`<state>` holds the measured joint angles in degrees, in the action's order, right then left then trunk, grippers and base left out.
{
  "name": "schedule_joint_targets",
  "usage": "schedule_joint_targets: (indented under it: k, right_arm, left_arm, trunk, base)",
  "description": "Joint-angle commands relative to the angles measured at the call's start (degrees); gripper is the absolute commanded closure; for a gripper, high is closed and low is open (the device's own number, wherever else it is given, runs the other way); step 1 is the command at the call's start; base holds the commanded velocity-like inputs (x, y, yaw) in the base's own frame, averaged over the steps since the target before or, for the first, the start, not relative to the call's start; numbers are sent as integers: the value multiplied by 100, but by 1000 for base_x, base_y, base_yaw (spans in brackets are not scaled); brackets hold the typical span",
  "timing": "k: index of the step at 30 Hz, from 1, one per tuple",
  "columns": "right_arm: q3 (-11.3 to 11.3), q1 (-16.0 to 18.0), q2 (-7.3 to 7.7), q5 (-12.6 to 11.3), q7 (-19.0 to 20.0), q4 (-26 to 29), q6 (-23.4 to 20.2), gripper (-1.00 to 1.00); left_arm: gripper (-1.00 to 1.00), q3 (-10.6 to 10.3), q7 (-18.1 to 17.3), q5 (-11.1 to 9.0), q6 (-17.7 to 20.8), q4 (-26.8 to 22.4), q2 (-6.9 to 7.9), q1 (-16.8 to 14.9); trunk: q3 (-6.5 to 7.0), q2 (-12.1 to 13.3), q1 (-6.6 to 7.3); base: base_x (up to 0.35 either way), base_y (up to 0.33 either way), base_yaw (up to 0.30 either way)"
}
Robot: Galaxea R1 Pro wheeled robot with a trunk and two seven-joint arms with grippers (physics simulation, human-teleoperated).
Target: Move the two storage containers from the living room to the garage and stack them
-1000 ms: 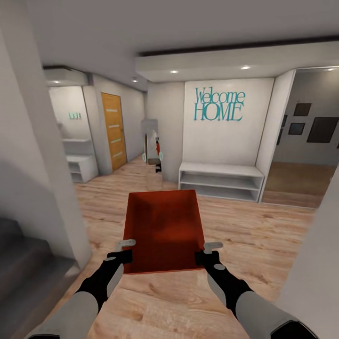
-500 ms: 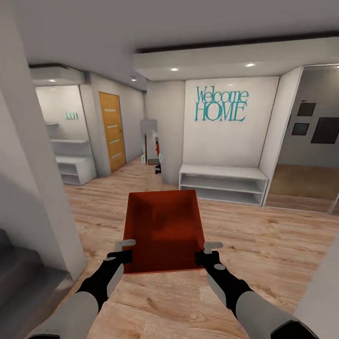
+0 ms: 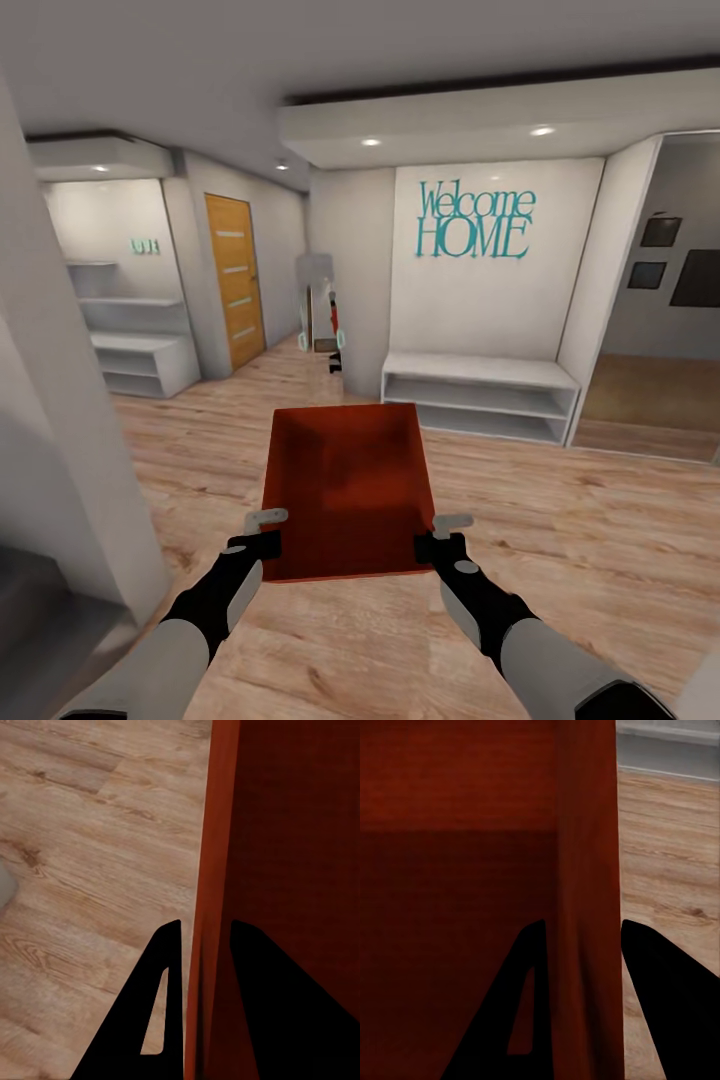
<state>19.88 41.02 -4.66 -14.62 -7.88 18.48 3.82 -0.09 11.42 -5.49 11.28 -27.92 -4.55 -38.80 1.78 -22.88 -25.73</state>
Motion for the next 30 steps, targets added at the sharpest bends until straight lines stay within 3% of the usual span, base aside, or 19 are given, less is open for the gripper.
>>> schedule_joint_targets:
  k: [1, 30]
  right_arm:
    - [25, 2, 27, -76, -38, -161, 31, 100]
    - [25, 2, 27, -76, -38, -161, 31, 100]
  left_arm:
    - [100, 99, 54, 83, 41, -30, 15, -5]
    - [100, 103, 54, 83, 41, -30, 15, -5]
  trunk:
    - [-1, -4, -5]
    - [-1, -4, -5]
  base:
    - [322, 0, 0]
    - [322, 0, 0]
